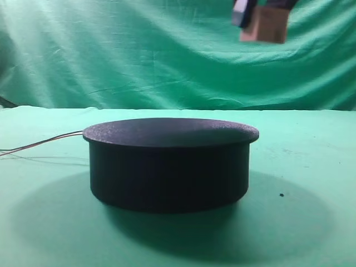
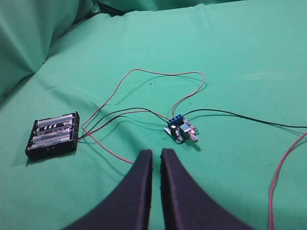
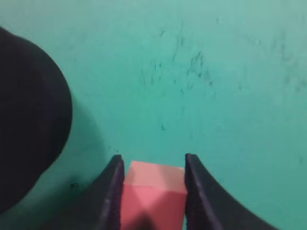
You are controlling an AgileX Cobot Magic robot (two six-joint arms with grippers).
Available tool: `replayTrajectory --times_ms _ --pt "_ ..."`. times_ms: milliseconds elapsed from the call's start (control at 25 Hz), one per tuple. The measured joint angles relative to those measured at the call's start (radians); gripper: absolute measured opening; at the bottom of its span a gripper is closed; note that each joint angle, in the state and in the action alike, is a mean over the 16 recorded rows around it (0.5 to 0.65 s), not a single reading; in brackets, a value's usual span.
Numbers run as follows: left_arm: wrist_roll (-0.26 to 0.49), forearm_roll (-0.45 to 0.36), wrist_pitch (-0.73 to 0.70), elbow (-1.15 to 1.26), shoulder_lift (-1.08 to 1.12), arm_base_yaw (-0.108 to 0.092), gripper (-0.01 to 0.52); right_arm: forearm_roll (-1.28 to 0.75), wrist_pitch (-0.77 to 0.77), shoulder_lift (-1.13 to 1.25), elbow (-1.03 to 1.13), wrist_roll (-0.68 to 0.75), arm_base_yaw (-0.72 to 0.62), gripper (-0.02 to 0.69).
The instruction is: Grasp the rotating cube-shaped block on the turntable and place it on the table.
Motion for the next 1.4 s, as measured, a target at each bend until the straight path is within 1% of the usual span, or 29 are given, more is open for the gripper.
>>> replayTrajectory --times_ms 80,200,320,440,560,640,720,920,1040,1160,1400 --pt "0.0 0.0 0.0 0.0 0.0 0.0 0.0 -0.003 -0.037 0.009 0.046 0.001 -0.003 0.277" --pt "0.0 0.0 0.0 0.0 0.0 0.0 0.0 -0.002 -0.079 0.025 0.091 0.009 -0.003 0.341" --pt "0.0 0.0 0.0 0.0 0.0 0.0 0.0 -0.007 -0.087 0.024 0.098 0.023 -0.002 0.401" --pt "0.0 0.0 0.0 0.0 0.0 0.0 0.0 -0.016 -0.06 -0.007 0.083 0.042 -0.002 0.414" --pt "0.0 0.0 0.0 0.0 0.0 0.0 0.0 -0.027 -0.011 -0.073 0.064 0.063 -0.002 0.385" --pt "0.0 0.0 0.0 0.0 0.0 0.0 0.0 -0.034 0.03 -0.133 0.051 0.078 -0.002 0.344" --pt "0.0 0.0 0.0 0.0 0.0 0.0 0.0 -0.042 0.073 -0.204 0.041 0.091 -0.002 0.285" --pt "0.0 0.0 0.0 0.0 0.0 0.0 0.0 -0.056 0.159 -0.411 0.056 0.113 -0.002 0.103" --pt "0.0 0.0 0.0 0.0 0.0 0.0 0.0 -0.057 0.188 -0.536 0.091 0.119 -0.002 0.028" --pt "0.0 0.0 0.0 0.0 0.0 0.0 0.0 -0.049 0.2 -0.648 0.129 0.122 -0.002 0.003" --pt "0.0 0.0 0.0 0.0 0.0 0.0 0.0 -0.039 0.186 -0.812 0.2 0.111 -0.002 0.0"
